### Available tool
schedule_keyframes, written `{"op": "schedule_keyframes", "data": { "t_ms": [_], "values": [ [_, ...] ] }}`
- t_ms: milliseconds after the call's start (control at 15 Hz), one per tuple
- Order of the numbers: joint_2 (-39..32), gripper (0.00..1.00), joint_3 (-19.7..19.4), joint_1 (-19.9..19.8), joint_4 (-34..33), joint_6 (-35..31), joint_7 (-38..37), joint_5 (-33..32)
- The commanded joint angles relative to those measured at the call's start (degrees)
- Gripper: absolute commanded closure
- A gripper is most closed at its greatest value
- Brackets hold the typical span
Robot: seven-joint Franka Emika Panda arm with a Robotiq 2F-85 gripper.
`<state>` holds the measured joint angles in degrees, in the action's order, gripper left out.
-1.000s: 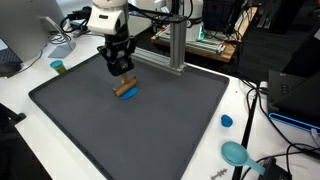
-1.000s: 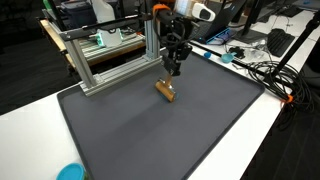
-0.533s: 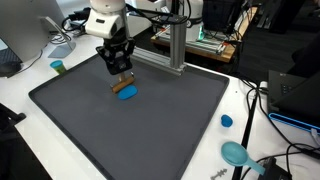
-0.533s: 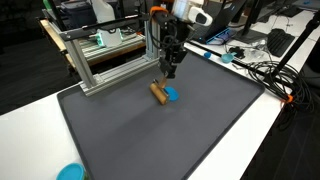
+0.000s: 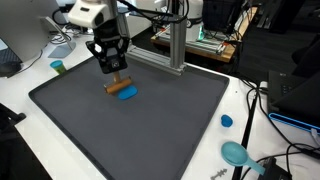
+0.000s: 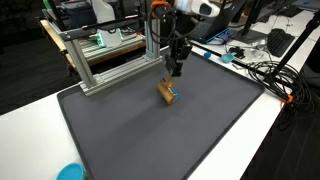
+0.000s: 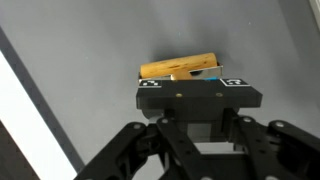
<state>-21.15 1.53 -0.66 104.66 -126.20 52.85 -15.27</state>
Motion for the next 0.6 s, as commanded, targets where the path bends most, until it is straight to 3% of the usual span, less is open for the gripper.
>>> {"op": "schedule_keyframes", "data": {
  "t_ms": [0, 267, 533],
  "values": [
    [8.7, 0.78, 2.5, -1.4, 0.5, 0.1, 0.2, 7.5],
    [15.4, 0.78, 2.8, -0.8, 0.3, 0.8, 2.3, 13.6],
    [21.2, 0.78, 2.0, 0.1, 4.3, -0.2, -0.9, 16.4]
  ]
}}
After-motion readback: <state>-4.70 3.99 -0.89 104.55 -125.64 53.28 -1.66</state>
